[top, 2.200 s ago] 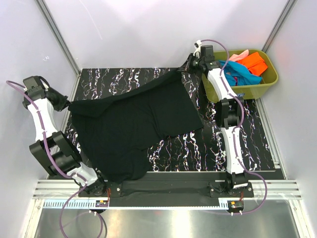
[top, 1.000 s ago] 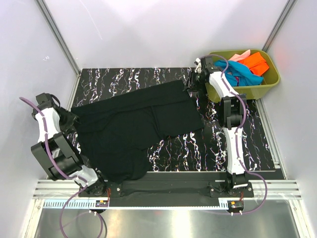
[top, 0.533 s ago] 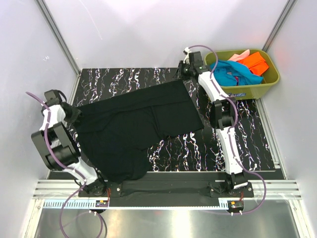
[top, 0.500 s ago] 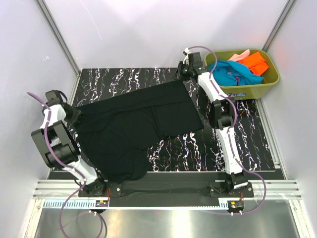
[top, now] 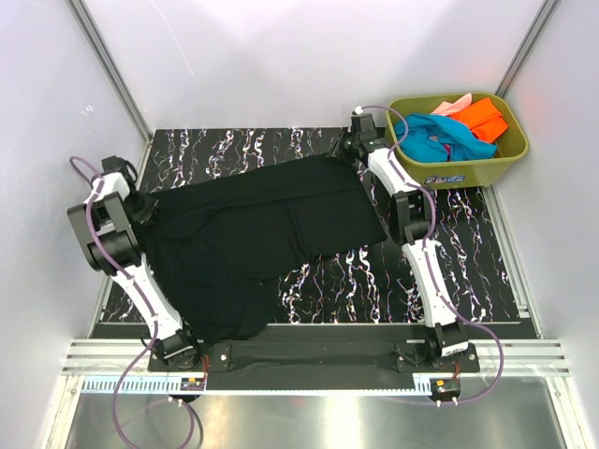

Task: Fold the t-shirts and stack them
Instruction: Fold the tshirt

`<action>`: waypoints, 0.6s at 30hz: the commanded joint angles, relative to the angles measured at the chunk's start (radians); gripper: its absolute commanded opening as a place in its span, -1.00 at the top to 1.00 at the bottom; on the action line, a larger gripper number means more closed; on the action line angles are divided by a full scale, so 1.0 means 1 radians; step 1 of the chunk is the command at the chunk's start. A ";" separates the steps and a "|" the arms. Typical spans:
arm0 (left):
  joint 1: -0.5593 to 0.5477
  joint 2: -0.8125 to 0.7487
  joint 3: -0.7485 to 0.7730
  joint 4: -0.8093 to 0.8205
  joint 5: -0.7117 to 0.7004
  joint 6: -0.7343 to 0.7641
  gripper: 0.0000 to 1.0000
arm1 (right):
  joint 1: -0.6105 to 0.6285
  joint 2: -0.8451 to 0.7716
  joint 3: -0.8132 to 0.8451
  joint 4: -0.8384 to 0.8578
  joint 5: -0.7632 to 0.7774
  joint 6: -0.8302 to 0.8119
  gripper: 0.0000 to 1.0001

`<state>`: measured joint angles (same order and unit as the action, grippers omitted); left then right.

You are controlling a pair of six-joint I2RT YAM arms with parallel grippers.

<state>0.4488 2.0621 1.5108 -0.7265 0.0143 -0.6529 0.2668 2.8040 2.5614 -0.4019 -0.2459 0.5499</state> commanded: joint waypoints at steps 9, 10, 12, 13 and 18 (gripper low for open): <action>-0.124 0.259 0.462 -0.122 -0.060 0.156 0.14 | -0.075 0.035 0.143 0.001 0.171 -0.014 0.60; -0.133 0.262 0.503 -0.131 -0.074 0.173 0.10 | -0.078 0.031 0.148 0.006 0.160 -0.043 0.60; -0.133 0.242 0.516 -0.145 -0.106 0.179 0.05 | -0.077 0.017 0.167 0.008 0.125 -0.068 0.59; -0.131 0.195 0.497 -0.143 -0.117 0.179 0.04 | -0.075 0.008 0.171 -0.001 0.117 -0.085 0.59; -0.121 -0.012 0.359 -0.085 -0.172 0.168 -0.14 | -0.066 -0.168 0.047 -0.017 0.074 -0.137 0.42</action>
<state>0.3069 2.2478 1.9144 -0.8371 -0.0795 -0.5022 0.1947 2.8201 2.6507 -0.4194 -0.1455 0.4747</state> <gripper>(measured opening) 0.547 0.266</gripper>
